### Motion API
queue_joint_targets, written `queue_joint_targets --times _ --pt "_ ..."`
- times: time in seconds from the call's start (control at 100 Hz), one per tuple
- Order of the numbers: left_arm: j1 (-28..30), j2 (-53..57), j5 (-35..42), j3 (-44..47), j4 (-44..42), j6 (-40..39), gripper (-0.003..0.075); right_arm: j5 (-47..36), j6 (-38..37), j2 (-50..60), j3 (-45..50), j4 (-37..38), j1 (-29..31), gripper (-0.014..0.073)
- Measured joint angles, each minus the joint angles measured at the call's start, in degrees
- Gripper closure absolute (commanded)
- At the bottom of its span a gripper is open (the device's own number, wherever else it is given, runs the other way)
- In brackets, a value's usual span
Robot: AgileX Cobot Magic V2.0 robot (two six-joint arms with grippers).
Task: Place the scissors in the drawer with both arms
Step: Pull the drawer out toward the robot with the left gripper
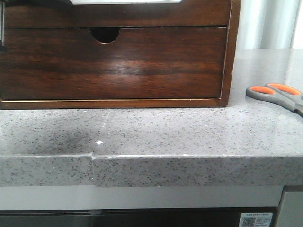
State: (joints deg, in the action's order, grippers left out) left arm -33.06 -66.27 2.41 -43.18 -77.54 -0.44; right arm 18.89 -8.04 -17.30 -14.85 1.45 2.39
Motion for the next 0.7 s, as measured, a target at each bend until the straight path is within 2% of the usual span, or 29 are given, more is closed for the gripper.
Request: queue_joint_targets --times 0.22,0.7 --pt "0.0 0.0 0.0 0.0 4.5 1.7 0.0742 0.2 0.0 0.0 0.0 0.0 0.0 0.0662" --pt "-1.1 1.9 -0.1 0.9 5.0 2.1 0.0742 0.3 0.0 0.0 0.0 0.0 0.0 0.0662"
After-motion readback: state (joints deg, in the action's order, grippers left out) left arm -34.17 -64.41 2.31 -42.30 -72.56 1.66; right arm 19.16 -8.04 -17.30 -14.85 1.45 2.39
